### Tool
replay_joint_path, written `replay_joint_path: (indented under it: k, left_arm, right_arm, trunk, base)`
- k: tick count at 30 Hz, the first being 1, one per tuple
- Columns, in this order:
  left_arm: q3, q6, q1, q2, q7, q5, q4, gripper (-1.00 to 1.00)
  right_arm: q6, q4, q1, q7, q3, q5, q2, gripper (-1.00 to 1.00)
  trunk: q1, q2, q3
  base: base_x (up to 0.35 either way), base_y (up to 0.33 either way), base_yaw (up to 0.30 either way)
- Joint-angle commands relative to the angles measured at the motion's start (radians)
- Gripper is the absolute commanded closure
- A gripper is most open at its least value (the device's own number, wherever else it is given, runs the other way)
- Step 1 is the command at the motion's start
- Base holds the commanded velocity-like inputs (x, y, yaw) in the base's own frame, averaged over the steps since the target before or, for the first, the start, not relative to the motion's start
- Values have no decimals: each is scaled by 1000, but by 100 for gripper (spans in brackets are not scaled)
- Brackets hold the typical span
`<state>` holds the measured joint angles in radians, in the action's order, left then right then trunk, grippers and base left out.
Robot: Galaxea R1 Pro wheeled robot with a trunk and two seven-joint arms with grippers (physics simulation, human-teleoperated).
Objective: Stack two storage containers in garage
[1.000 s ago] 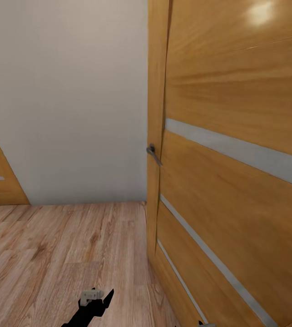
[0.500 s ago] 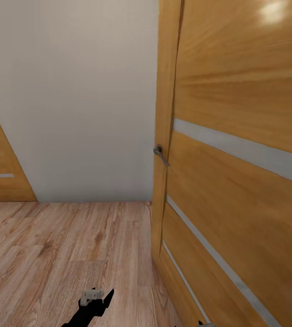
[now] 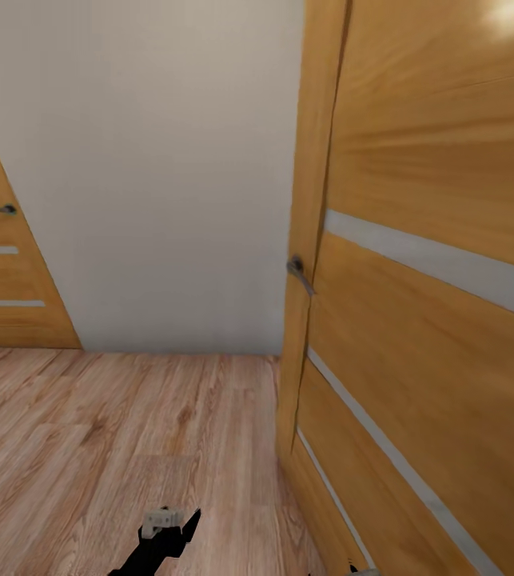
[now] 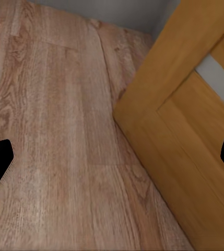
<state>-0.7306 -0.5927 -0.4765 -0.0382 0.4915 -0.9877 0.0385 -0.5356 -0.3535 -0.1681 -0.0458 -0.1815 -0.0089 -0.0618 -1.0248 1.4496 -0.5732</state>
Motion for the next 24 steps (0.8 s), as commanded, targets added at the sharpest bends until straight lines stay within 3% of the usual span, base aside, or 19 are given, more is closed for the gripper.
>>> replay_joint_path:
  k: [1, 24]
  left_arm:
    - [-6, -1, -1, 0, 5, -11, -1, -100]
    - [-1, -1, -1, -2, 5, -12, 0, -100]
  right_arm:
    - [-3, 1, -1, -5, -5, -1, 0, -100]
    - [-3, 1, -1, -5, -4, -1, 0, -100]
  trunk:
    - [0, 0, -1]
    - [0, 0, -1]
  base:
    - [171, 0, 120]
    - [157, 0, 13]
